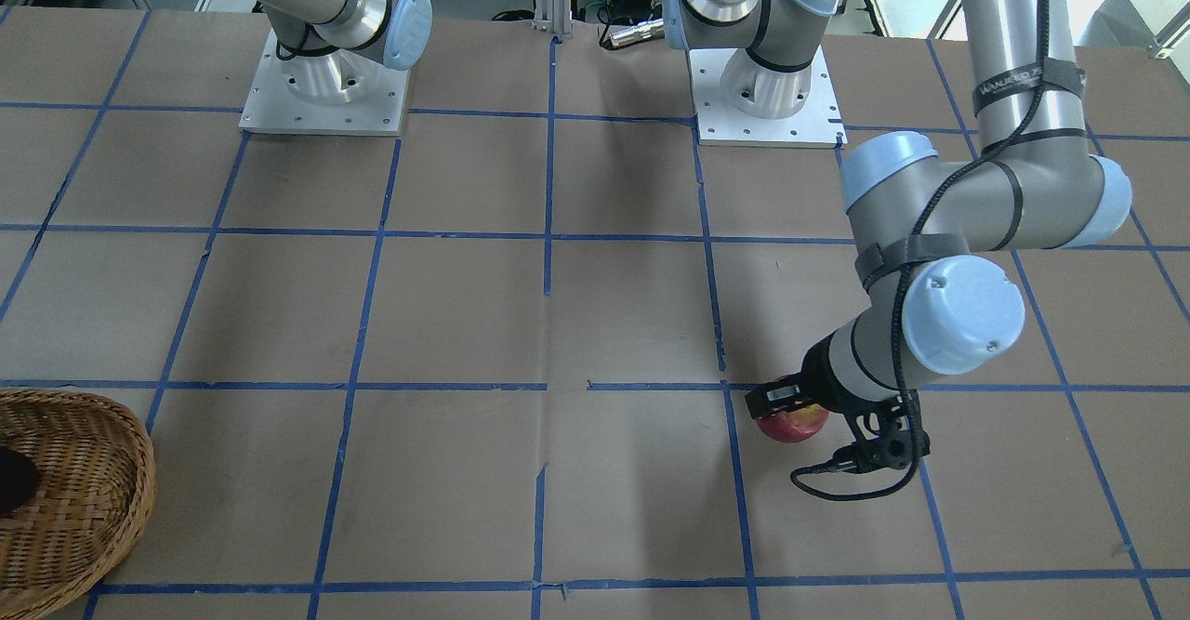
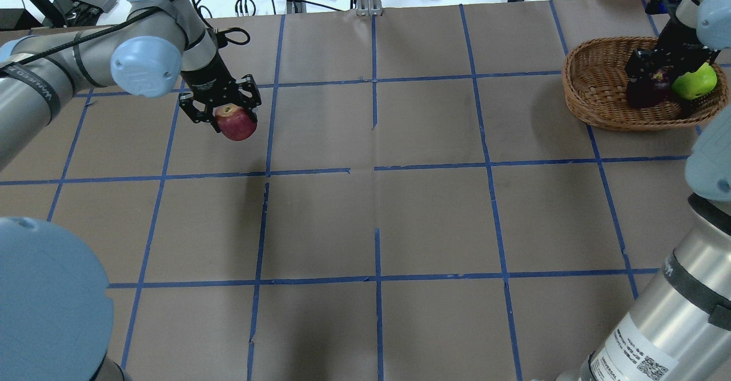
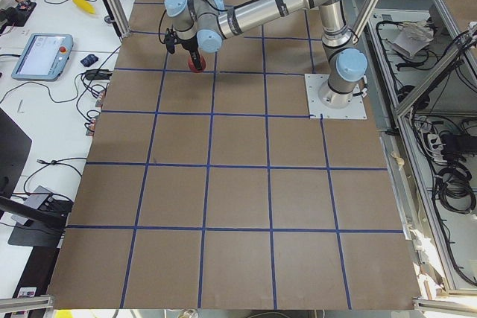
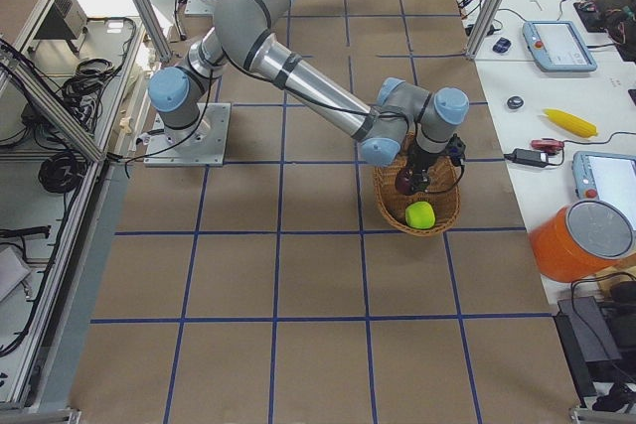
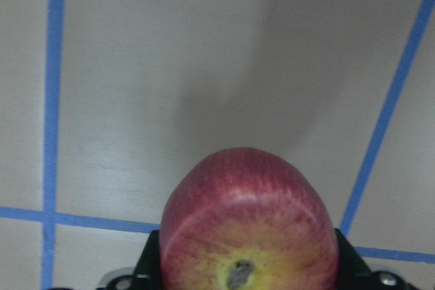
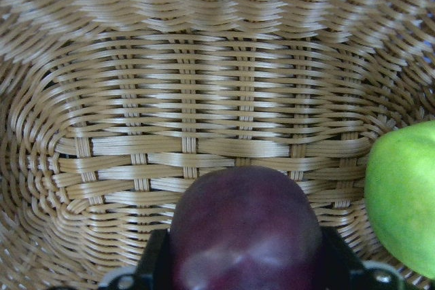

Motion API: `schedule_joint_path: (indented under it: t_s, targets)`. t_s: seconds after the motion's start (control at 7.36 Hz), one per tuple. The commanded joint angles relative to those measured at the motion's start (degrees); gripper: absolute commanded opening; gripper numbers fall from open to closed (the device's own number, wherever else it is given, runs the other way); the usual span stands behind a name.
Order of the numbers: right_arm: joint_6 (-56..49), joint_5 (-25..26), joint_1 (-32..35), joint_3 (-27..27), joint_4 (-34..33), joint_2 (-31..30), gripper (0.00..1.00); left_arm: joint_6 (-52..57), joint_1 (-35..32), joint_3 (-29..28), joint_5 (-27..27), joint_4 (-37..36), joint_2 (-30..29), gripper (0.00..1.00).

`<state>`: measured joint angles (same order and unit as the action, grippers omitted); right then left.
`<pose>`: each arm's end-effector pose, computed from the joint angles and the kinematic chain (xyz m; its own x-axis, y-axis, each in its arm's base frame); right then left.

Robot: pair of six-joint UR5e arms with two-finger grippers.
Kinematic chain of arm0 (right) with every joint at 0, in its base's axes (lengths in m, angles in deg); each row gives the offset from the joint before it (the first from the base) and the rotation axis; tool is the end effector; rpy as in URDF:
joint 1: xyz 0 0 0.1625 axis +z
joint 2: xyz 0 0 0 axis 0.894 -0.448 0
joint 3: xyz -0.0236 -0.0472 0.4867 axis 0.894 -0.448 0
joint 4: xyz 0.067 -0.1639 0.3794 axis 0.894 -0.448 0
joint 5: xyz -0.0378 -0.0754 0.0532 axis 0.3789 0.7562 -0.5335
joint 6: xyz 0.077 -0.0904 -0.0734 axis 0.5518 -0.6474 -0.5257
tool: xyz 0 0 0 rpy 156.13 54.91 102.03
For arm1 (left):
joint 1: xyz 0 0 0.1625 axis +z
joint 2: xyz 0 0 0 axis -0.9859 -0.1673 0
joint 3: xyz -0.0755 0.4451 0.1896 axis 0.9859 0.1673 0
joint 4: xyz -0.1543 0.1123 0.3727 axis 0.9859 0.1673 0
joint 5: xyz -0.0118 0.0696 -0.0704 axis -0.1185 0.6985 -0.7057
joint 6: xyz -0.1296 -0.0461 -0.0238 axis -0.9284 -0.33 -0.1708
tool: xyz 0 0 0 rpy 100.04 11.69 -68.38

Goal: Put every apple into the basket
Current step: 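Lower the red apple mid-table and open the left gripper while the right releases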

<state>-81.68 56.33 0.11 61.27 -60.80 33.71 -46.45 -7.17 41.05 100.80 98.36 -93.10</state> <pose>-0.2378 -0.7495 0.2467 -0.9982 -0.0114 0.0585 -0.0074 0.9977 0.0676 -0.1126 -0.6620 0.2901 -0.9570 -0.2892 0.0205 -0.2836 0.9484 0.1419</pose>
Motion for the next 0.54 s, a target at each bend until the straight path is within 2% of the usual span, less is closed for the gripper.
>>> schedule_joint_path:
  t_s: [0.0, 0.14, 0.27, 0.41]
  targets:
    - [-0.1, 0.3, 0.0, -0.2, -1.9, 0.5, 0.84, -13.2, -9.6, -0.3, -0.2, -2.0, -0.3, 0.06]
    - [0.0, 0.2, 0.0, -0.2, -1.3, -0.1, 1.0, -17.5, -14.7, -0.4, -0.5, -7.4, -1.3, 0.09]
    - [0.1, 0.2, 0.0, -0.2, -0.8, -1.0, 1.0, -23.4, -19.0, 0.7, -0.5, -9.9, -1.9, 0.14]
    - [0.6, -0.1, 0.4, -0.2, 3.3, -3.5, 1.0, -27.7, -21.6, 1.1, -0.5, -11.6, -2.5, 0.14]
